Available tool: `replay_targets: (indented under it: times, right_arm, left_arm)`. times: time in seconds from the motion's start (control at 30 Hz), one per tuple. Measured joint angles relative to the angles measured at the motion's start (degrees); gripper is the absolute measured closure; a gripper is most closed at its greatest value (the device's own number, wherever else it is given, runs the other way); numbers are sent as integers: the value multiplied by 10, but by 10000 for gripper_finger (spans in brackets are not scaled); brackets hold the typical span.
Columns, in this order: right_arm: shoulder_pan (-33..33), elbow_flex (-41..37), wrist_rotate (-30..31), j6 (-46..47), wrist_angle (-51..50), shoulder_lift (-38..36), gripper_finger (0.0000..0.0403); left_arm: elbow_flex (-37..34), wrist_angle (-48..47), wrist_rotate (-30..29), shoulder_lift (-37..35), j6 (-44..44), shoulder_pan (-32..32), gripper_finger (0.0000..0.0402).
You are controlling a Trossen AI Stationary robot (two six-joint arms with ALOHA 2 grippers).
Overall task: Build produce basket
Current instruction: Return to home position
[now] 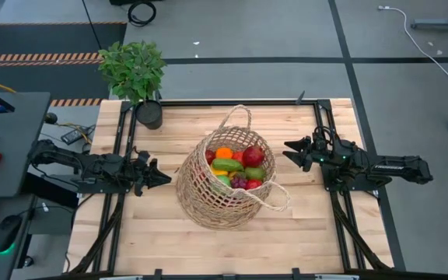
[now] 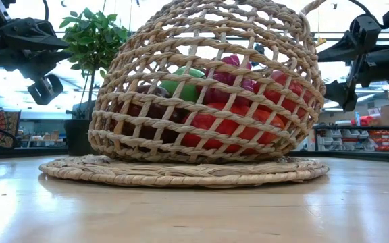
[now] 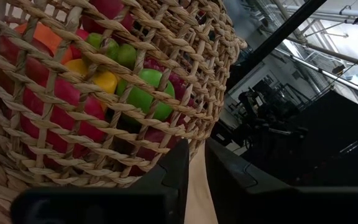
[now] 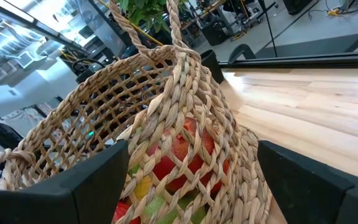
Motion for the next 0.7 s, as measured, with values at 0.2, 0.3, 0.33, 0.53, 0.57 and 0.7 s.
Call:
replay_targets:
  times: [0.2, 0.3, 0.33, 0.53, 0.57, 0.7]
  right_arm:
    - [0, 0, 0, 0, 0, 0, 42]
    - [0, 0, 0, 0, 0, 0, 42]
    - [0, 0, 0, 0, 0, 0, 42]
    - [0, 0, 0, 0, 0, 0, 42]
    - [0, 0, 0, 0, 0, 0, 42]
    - [0, 0, 0, 0, 0, 0, 42]
  left_arm:
    - [0, 0, 0, 0, 0, 0, 339]
    - [0, 0, 0, 0, 0, 0, 339]
    - [0, 0, 0, 0, 0, 0, 340]
    - [0, 0, 0, 0, 0, 0, 343]
    - [0, 0, 0, 0, 0, 0, 343]
    - [0, 0, 0, 0, 0, 0, 339]
